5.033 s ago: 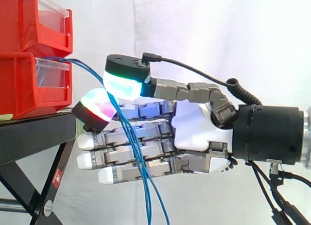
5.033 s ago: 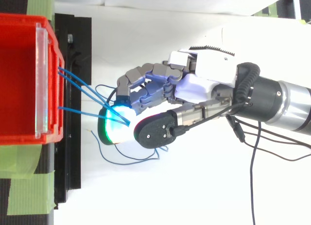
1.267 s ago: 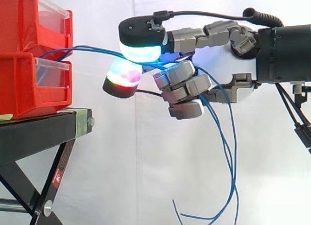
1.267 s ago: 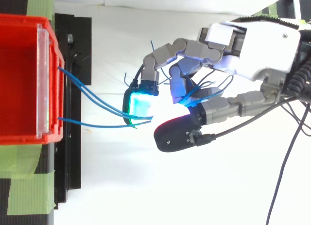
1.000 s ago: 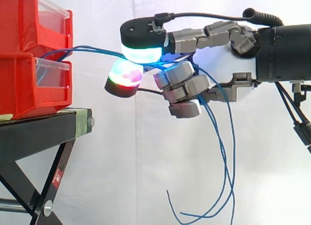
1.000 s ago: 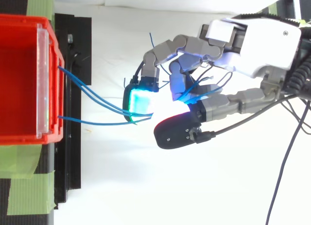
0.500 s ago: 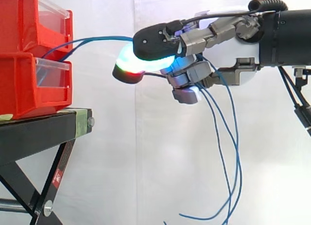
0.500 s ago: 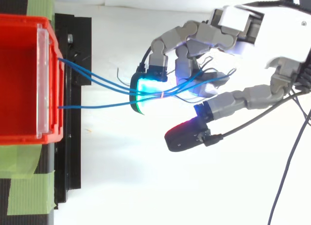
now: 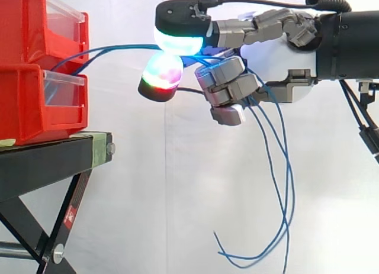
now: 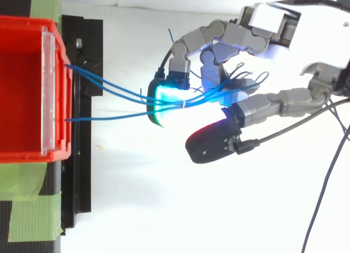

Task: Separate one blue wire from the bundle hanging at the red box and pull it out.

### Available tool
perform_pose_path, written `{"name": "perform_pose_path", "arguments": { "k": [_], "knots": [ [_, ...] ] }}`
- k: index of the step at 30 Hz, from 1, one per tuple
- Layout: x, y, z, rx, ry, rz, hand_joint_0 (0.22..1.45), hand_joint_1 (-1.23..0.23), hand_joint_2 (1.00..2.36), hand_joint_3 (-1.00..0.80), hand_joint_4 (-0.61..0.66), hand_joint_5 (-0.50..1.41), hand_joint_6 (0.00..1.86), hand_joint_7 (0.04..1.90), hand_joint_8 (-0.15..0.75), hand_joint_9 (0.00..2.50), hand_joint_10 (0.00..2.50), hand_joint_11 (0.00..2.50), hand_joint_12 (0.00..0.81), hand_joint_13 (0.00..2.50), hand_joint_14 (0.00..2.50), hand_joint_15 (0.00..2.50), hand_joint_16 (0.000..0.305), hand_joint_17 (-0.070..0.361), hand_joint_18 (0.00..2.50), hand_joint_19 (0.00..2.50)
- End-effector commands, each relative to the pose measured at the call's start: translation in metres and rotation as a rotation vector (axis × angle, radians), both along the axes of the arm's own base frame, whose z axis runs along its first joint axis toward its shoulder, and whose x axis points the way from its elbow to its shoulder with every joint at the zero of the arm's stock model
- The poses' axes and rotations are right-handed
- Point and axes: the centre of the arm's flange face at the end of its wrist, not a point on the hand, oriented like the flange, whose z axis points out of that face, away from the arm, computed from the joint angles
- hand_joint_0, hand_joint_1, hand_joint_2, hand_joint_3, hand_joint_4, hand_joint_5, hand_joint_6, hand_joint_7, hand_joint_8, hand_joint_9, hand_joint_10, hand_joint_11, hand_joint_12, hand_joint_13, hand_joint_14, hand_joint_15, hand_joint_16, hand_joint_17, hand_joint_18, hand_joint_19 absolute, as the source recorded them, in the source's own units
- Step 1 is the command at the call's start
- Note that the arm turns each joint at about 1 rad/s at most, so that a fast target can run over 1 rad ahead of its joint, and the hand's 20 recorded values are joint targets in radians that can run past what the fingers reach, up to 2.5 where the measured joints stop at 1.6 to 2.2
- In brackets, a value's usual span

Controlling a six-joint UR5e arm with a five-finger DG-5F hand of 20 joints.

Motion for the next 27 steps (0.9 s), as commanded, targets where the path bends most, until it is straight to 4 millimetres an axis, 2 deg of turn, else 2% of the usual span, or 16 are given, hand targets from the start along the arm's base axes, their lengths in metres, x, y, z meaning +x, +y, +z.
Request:
{"name": "perform_pose_path", "arguments": {
  "k": [1, 15, 21, 27],
  "knots": [
    [0.0, 0.0, 0.001, -0.002, -0.002, -0.004, 0.57, -0.6, 1.01, -0.43, 0.25, -0.19, 0.82, 1.0, 0.306, 0.75, 1.29, 1.3, 0.35, 0.61, 2.35, 1.25, 0.037, 0.083, 0.94, 1.45],
    [-0.001, -0.008, 0.0, -0.057, 0.012, -0.027, 0.57, -0.56, 1.0, -0.45, 0.24, -0.19, 0.81, 1.01, 0.302, 0.78, 1.24, 1.33, 0.345, 0.64, 2.31, 1.2, 0.038, 0.085, 0.93, 1.44],
    [0.003, -0.013, 0.009, -0.053, -0.006, -0.037, 0.59, -0.58, 1.01, -0.43, 0.24, -0.18, 0.81, 1.02, 0.302, 0.78, 1.25, 1.33, 0.346, 0.65, 2.27, 1.23, 0.037, 0.082, 0.94, 1.44],
    [0.002, -0.015, 0.009, -0.051, -0.008, -0.037, 0.59, -0.58, 1.01, -0.43, 0.24, -0.18, 0.81, 1.02, 0.301, 0.78, 1.25, 1.34, 0.346, 0.66, 2.26, 1.22, 0.037, 0.083, 0.94, 1.42]
  ]
}}
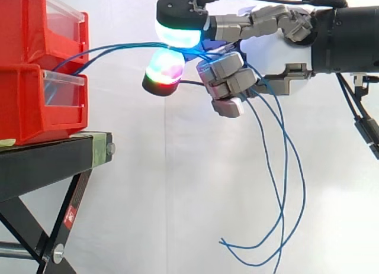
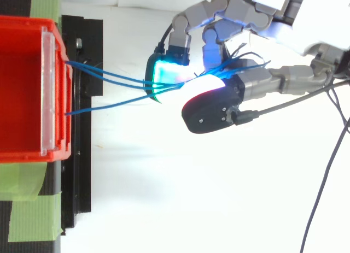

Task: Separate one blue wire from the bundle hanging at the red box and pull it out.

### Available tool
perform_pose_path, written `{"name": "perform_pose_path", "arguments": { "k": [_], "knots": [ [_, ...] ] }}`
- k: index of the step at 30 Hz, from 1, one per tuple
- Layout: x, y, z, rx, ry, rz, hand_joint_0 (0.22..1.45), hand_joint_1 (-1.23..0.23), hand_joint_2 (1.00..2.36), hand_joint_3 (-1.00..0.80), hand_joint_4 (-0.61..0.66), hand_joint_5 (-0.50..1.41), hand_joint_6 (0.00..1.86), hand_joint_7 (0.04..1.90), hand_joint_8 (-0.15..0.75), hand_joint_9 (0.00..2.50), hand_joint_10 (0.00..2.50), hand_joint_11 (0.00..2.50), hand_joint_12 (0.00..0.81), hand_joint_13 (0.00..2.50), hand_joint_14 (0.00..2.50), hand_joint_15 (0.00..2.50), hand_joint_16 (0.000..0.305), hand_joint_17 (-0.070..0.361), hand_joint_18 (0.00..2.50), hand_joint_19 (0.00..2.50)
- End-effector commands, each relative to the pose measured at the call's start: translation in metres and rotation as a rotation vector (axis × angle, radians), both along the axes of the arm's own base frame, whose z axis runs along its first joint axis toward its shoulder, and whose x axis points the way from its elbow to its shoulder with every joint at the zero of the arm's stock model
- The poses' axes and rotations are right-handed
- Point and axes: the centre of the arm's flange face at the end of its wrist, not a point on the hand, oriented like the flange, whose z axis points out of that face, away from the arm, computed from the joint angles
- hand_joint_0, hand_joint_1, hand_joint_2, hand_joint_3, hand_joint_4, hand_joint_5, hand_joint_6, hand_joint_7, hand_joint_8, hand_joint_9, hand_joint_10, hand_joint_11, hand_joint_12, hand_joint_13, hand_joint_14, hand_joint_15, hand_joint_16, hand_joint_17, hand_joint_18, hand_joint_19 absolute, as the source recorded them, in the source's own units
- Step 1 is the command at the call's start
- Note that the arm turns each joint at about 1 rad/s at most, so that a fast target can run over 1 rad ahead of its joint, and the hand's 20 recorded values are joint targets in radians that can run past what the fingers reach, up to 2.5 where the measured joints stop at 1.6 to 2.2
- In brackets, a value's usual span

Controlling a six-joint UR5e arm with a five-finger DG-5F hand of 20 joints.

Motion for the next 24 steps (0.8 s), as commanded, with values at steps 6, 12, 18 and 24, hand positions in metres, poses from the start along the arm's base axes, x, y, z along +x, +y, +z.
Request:
{"name": "perform_pose_path", "arguments": {
  "k": [6, 12, 18, 24],
  "knots": [
    [0.0, -0.001, 0.004, 0.0, -0.008, 0.001, 0.59, -0.58, 1.01, -0.43, 0.24, -0.18, 0.81, 1.02, 0.3, 0.78, 1.25, 1.32, 0.346, 0.66, 2.26, 1.23, 0.037, 0.084, 0.94, 1.42],
    [-0.005, -0.003, 0.017, -0.012, -0.026, -0.005, 0.62, -0.63, 1.01, -0.4, 0.24, -0.18, 0.81, 1.02, 0.301, 0.78, 1.26, 1.32, 0.347, 0.68, 2.25, 1.21, 0.036, 0.082, 0.94, 1.43],
    [-0.006, -0.004, 0.021, -0.048, -0.023, -0.012, 0.64, -0.69, 1.02, -0.3, 0.21, -0.19, 0.83, 1.03, 0.297, 0.78, 1.29, 1.31, 0.348, 0.7, 2.2, 1.25, 0.037, 0.082, 0.96, 1.42],
    [-0.006, -0.003, 0.022, -0.068, -0.021, -0.012, 0.63, -0.76, 1.03, -0.16, 0.18, -0.19, 0.85, 1.02, 0.298, 0.77, 1.31, 1.31, 0.348, 0.7, 2.18, 1.28, 0.036, 0.082, 0.96, 1.44]
  ]
}}
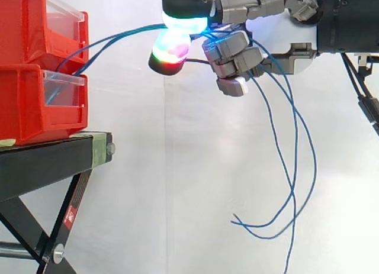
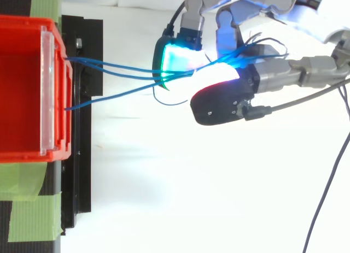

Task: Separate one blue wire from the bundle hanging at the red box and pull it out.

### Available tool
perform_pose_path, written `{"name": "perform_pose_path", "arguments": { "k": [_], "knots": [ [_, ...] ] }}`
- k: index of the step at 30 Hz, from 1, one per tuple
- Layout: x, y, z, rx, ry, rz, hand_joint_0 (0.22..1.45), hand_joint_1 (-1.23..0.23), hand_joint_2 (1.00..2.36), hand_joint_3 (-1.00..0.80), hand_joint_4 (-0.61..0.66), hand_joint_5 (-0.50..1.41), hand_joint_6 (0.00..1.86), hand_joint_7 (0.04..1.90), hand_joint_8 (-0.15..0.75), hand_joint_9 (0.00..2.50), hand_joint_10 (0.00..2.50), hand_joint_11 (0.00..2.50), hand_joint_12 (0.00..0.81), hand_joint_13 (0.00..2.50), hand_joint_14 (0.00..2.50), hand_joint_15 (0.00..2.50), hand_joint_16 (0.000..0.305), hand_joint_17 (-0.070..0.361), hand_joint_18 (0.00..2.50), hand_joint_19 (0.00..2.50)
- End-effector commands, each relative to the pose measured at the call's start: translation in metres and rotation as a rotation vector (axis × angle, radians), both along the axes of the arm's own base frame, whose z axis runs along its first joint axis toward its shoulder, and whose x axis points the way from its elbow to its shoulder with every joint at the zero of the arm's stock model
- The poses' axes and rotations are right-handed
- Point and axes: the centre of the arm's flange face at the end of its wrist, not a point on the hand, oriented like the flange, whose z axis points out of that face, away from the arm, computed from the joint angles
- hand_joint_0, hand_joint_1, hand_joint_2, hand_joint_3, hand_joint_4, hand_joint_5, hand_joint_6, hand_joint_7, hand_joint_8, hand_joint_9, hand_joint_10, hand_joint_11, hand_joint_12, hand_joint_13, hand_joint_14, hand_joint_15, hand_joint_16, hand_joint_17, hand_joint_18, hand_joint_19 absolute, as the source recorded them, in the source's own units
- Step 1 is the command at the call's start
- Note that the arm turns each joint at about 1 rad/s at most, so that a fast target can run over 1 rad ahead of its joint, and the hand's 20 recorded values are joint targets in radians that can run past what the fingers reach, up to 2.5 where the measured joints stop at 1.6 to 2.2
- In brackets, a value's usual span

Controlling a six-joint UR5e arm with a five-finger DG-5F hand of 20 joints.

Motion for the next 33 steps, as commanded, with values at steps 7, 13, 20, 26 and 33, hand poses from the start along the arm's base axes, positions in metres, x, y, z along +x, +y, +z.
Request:
{"name": "perform_pose_path", "arguments": {
  "k": [7, 13, 20, 26, 33],
  "knots": [
    [0.0002, 0.0004, -0.0005, -0.01, 0.002, 0.0, 0.65, -0.84, 1.03, -0.07, 0.19, -0.21, 0.86, 1.03, 0.297, 0.7, 1.27, 1.38, 0.353, 0.63, 2.18, 1.33, 0.039, 0.088, 0.92, 1.44],
    [0.0002, 0.0004, -0.0005, -0.017, 0.004, -0.001, 0.63, -0.89, 1.02, -0.17, 0.22, -0.23, 0.86, 1.04, 0.3, 0.62, 1.2, 1.42, 0.358, 0.52, 2.23, 1.38, 0.04, 0.091, 0.83, 1.46],
    [-0.0005, -0.0006, 0.0001, -0.021, 0.006, -0.003, 0.59, -0.76, 1.0, -0.44, 0.23, -0.21, 0.84, 1.01, 0.306, 0.66, 1.2, 1.38, 0.353, 0.51, 2.31, 1.29, 0.039, 0.087, 0.82, 1.46],
    [0.0002, 0.0004, -0.0005, -0.02, 0.005, -0.001, 0.59, -0.56, 1.0, -0.48, 0.23, -0.19, 0.83, 1.01, 0.3, 0.76, 1.24, 1.32, 0.349, 0.59, 2.29, 1.27, 0.036, 0.08, 0.85, 1.45],
    [-0.0002, 0.0003, 0.0003, -0.02, 0.005, -0.001, 0.63, -0.54, 1.01, -0.39, 0.22, -0.18, 0.83, 1.01, 0.286, 0.8, 1.23, 1.32, 0.35, 0.64, 2.23, 1.27, 0.035, 0.078, 0.89, 1.44]
  ]
}}
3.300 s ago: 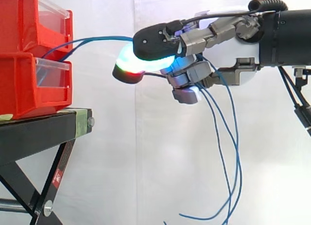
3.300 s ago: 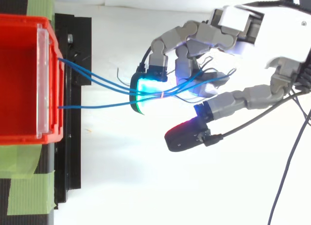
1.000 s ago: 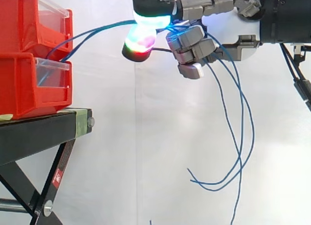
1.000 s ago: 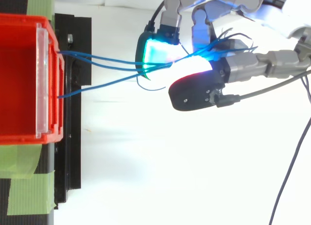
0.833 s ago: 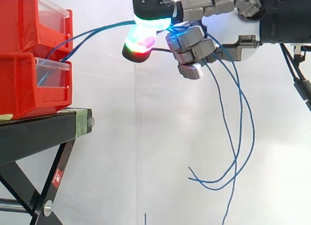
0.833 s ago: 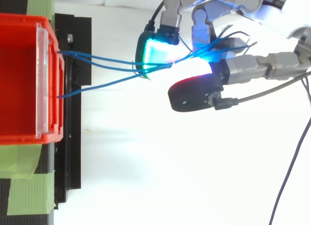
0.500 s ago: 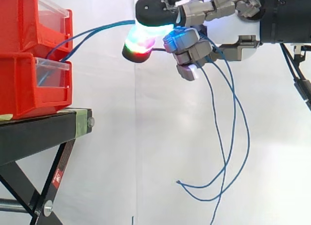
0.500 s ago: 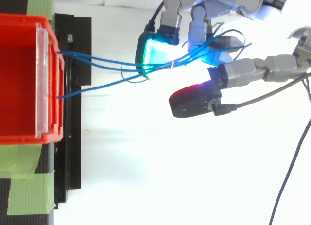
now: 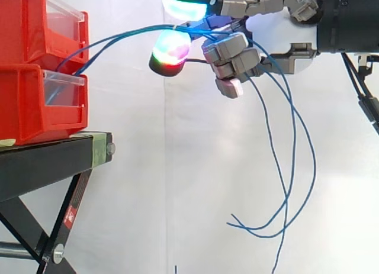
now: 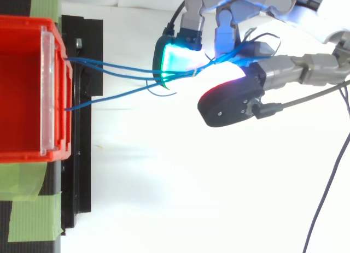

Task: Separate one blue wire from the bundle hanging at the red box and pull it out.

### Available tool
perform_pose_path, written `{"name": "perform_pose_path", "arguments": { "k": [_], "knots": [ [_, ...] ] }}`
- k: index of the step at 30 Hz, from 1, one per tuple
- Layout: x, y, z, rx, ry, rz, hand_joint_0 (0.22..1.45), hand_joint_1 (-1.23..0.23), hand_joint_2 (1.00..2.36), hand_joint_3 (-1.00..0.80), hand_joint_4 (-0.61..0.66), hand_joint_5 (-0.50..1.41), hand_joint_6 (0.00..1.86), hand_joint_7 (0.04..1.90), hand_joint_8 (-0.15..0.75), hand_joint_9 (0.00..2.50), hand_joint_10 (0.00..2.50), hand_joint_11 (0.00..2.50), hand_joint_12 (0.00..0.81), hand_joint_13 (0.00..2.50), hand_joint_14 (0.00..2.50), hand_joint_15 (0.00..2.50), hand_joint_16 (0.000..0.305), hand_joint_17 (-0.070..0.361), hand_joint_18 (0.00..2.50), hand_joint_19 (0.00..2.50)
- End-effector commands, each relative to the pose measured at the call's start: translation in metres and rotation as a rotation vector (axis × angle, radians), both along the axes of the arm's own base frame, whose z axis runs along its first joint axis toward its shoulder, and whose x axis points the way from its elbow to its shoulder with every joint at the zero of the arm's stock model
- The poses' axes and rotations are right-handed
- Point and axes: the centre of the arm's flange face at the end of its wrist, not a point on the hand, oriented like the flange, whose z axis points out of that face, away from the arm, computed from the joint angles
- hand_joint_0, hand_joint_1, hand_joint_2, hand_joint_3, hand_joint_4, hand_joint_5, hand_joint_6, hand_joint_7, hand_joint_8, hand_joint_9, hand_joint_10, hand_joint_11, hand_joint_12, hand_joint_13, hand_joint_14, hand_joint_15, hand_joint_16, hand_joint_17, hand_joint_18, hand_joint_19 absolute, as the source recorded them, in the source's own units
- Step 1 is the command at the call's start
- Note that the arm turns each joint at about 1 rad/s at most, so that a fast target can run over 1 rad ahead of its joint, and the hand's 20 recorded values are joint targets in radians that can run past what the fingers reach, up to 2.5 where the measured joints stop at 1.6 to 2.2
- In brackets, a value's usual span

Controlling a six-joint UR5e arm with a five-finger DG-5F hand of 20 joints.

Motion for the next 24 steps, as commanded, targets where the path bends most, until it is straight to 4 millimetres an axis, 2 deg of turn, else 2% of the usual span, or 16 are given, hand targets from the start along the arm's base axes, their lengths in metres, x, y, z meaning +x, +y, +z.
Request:
{"name": "perform_pose_path", "arguments": {
  "k": [1, 10, 14, 17, 21, 24],
  "knots": [
    [-0.0003, 0.0, -0.0001, 0.0, 0.002, -0.001, 0.63, -0.55, 1.01, -0.38, 0.23, -0.18, 0.83, 1.01, 0.288, 0.8, 1.23, 1.33, 0.352, 0.65, 2.22, 1.27, 0.035, 0.079, 0.89, 1.44],
    [0.0001, 0.0, 0.0006, 0.0, 0.001, -0.001, 0.62, -0.69, 1.02, -0.21, 0.24, -0.17, 0.85, 1.09, 0.298, 0.82, 1.32, 1.33, 0.355, 0.72, 2.13, 1.27, 0.038, 0.086, 0.96, 1.41],
    [-0.0003, 0.0, -0.0001, 0.0, 0.002, -0.001, 0.63, -0.78, 1.03, -0.15, 0.19, -0.16, 0.86, 1.1, 0.293, 0.82, 1.33, 1.36, 0.363, 0.73, 2.06, 1.33, 0.038, 0.086, 0.96, 1.42],
    [-0.0003, 0.0, -0.0001, 0.0, 0.002, -0.001, 0.63, -0.87, 1.03, -0.13, 0.13, -0.18, 0.88, 1.14, 0.288, 0.77, 1.29, 1.41, 0.357, 0.68, 2.04, 1.36, 0.04, 0.089, 0.93, 1.42],
    [0.0001, 0.0, -0.0008, 0.0, 0.002, -0.001, 0.68, -0.94, 1.03, -0.11, 0.2, -0.22, 0.89, 1.14, 0.296, 0.66, 1.21, 1.47, 0.359, 0.53, 2.1, 1.4, 0.045, 0.1, 0.83, 1.34],
    [-0.0003, 0.0, -0.0001, 0.0, 0.002, -0.001, 0.68, -0.95, 1.03, -0.14, 0.2, -0.23, 0.89, 1.12, 0.293, 0.61, 1.19, 1.48, 0.36, 0.49, 2.12, 1.41, 0.044, 0.1, 0.79, 1.34]
  ]
}}
